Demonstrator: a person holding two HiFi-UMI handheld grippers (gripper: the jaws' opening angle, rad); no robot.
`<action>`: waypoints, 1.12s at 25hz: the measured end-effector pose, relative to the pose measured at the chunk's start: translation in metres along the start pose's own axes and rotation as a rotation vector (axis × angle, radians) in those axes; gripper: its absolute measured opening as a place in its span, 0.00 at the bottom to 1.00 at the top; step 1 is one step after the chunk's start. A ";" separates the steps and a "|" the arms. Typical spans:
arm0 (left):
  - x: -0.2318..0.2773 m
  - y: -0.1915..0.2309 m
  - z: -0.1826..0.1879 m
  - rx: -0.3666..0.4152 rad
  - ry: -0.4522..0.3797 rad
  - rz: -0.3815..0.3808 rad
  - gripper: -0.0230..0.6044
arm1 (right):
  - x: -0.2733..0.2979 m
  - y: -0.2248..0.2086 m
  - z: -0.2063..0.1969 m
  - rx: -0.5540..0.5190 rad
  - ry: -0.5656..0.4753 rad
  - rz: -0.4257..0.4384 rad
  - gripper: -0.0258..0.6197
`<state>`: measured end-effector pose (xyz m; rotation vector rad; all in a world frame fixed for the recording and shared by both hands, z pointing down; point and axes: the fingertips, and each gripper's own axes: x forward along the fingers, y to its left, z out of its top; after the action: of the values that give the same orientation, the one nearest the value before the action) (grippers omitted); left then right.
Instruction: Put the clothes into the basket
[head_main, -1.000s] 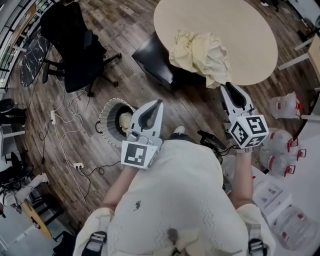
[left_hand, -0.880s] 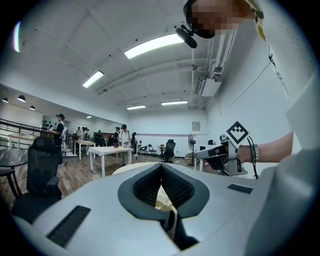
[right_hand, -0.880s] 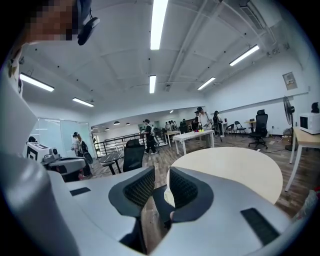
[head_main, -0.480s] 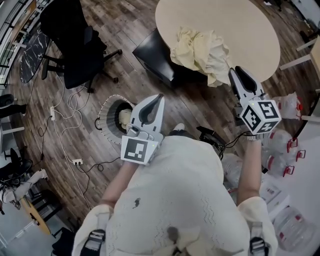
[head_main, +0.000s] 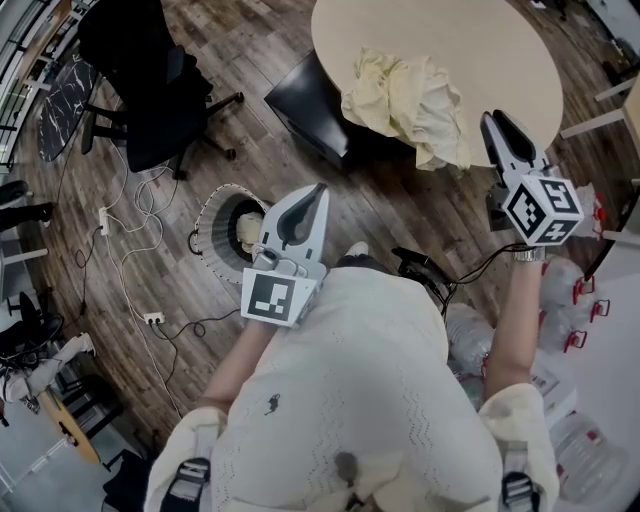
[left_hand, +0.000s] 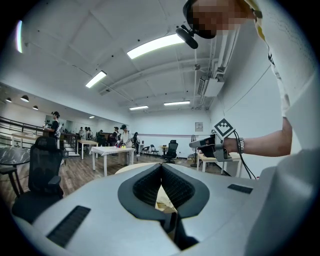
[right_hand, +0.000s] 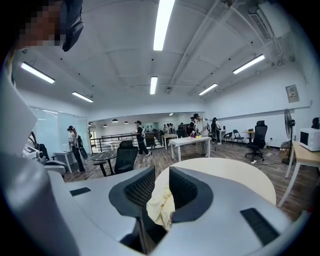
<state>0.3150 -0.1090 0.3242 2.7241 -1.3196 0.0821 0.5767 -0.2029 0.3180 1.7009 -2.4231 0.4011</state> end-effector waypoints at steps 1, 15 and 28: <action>0.000 0.000 0.000 0.000 -0.001 0.001 0.07 | 0.000 -0.002 0.003 -0.007 -0.003 -0.002 0.19; 0.006 -0.002 -0.004 -0.008 -0.008 -0.010 0.07 | 0.017 -0.024 0.026 -0.065 0.007 -0.008 0.19; 0.007 0.011 -0.006 -0.021 0.001 -0.012 0.07 | 0.069 -0.031 -0.058 -0.008 0.187 -0.003 0.19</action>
<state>0.3105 -0.1207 0.3315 2.7136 -1.2959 0.0685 0.5808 -0.2569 0.3960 1.5862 -2.2855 0.5250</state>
